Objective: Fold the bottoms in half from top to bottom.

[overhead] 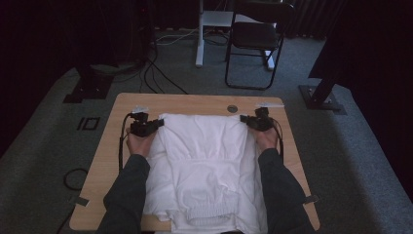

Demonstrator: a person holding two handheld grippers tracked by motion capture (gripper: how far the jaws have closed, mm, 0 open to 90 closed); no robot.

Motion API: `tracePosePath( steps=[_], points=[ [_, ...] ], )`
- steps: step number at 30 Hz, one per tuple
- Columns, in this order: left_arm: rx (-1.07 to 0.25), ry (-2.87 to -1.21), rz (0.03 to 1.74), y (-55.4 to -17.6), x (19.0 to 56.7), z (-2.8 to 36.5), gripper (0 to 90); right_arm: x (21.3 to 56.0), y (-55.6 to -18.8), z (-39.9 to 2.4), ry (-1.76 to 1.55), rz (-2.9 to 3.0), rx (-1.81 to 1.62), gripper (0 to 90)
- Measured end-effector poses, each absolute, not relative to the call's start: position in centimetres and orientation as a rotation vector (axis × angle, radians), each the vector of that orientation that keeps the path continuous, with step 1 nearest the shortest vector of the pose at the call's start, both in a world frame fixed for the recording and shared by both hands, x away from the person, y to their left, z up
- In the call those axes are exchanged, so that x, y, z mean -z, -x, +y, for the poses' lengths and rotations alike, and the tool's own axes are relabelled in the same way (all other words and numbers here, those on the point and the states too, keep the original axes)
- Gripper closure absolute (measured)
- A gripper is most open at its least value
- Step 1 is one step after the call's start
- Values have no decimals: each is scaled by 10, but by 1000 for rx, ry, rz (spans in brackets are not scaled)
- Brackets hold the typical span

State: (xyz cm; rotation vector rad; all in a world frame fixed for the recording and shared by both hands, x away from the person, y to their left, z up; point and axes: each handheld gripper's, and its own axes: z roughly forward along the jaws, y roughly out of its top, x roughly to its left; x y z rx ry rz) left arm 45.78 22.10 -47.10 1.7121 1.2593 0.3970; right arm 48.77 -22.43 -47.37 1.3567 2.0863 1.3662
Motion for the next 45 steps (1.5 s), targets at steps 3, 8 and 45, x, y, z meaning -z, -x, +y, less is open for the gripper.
tracePosePath(
  steps=[3,8,45],
  points=[
    [-406,-1688,1214,-454,452,222,834,454,-480,-235,-1292,2042,-1415,856],
    [-407,-1719,1163,-443,440,218,836,442,-469,-246,-1249,2047,-1436,855],
    [-346,-2010,1194,-342,551,206,842,554,-353,-228,-1231,2345,-1068,846]
  ],
)
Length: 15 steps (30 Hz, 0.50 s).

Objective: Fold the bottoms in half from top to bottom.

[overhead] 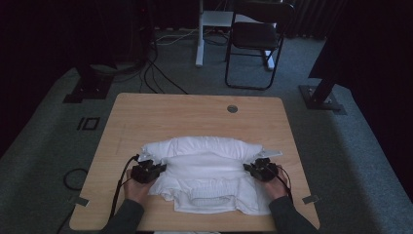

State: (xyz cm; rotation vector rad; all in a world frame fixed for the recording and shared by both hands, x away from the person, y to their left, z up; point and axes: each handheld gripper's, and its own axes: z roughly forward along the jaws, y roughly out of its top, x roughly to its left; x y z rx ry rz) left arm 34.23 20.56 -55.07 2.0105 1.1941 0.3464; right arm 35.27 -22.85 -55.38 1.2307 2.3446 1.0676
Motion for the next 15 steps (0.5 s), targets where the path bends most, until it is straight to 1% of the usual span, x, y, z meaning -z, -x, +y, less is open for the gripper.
tracePosePath(
  steps=[6,12,15],
  points=[
    [-413,-2027,1233,-370,547,198,842,554,-374,-226,-1270,2301,-1079,844],
    [-452,-2009,1295,-395,545,194,842,554,-396,-219,-1312,2261,-1069,845],
    [-431,-1989,1325,-404,543,195,841,552,-404,-217,-1328,2269,-1061,845]
  ],
)
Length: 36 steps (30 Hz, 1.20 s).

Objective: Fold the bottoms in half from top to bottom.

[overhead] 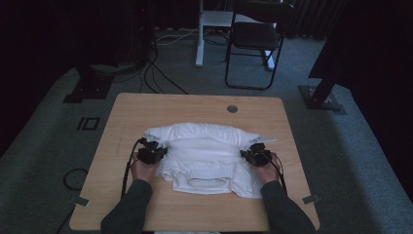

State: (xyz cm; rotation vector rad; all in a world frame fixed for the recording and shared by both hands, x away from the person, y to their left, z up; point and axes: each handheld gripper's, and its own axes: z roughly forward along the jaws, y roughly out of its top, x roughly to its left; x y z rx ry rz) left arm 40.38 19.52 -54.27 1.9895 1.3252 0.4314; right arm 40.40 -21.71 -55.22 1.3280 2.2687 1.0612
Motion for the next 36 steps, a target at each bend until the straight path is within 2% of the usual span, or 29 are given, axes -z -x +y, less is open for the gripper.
tracePosePath(
  steps=[6,11,15,16,18,22,26,29,31,32,33,35,36],
  points=[
    [-389,-1831,1281,-402,510,209,850,529,-403,-227,-1326,2203,-1153,849],
    [-406,-1681,1176,-397,458,216,854,481,-398,-237,-1227,2072,-1275,851],
    [-403,-1630,1126,-391,432,223,857,458,-398,-241,-1172,2031,-1281,852],
    [-376,-1593,1065,-381,417,229,857,451,-397,-244,-1160,2008,-1289,853],
    [-390,-1604,1023,-371,407,229,857,428,-389,-261,-1160,1883,-1442,855],
    [-402,-1657,996,-352,409,229,854,422,-373,-263,-1108,1918,-1435,852],
    [-330,-1674,1009,-338,432,237,840,440,-352,-264,-1099,1989,-1440,848],
    [-270,-1659,1044,-326,453,246,795,461,-335,-265,-1110,2046,-1411,838],
    [-241,-1634,1084,-319,466,255,740,476,-326,-266,-1130,2101,-1381,796],
    [-241,-1627,1101,-316,469,260,681,482,-323,-267,-1136,2128,-1367,724],
    [-241,-1627,1101,-316,469,260,677,482,-323,-267,-1136,2128,-1367,724],
    [-251,-1619,1125,-314,468,265,670,485,-315,-273,-1154,2100,-1389,508],
    [-259,-1630,1123,-315,464,262,670,480,-314,-274,-1160,2069,-1415,493]
  ],
)
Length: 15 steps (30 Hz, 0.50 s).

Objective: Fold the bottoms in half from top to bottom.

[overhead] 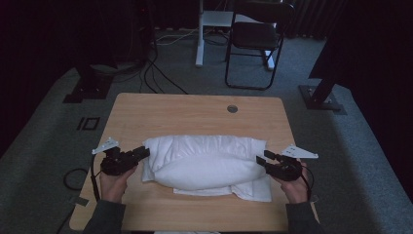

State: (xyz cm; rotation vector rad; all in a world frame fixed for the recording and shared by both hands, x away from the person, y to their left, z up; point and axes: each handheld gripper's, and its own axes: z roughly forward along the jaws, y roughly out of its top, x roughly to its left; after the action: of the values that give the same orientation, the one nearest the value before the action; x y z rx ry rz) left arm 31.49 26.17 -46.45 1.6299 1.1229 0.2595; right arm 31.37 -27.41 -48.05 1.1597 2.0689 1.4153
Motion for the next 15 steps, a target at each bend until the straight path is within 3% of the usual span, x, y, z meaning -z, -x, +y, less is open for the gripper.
tracePosePath(
  steps=[6,9,11,15],
  points=[
    [-278,-1735,1033,-321,447,205,662,461,-317,-239,-1086,2057,-1447,513],
    [-278,-1790,1003,-321,449,179,663,467,-323,-217,-1089,2090,-1412,541],
    [-270,-1890,955,-319,462,138,673,484,-330,-179,-1057,2158,-1332,566],
    [-284,-1989,931,-316,483,110,697,500,-335,-158,-1046,2202,-1283,576]
  ],
)
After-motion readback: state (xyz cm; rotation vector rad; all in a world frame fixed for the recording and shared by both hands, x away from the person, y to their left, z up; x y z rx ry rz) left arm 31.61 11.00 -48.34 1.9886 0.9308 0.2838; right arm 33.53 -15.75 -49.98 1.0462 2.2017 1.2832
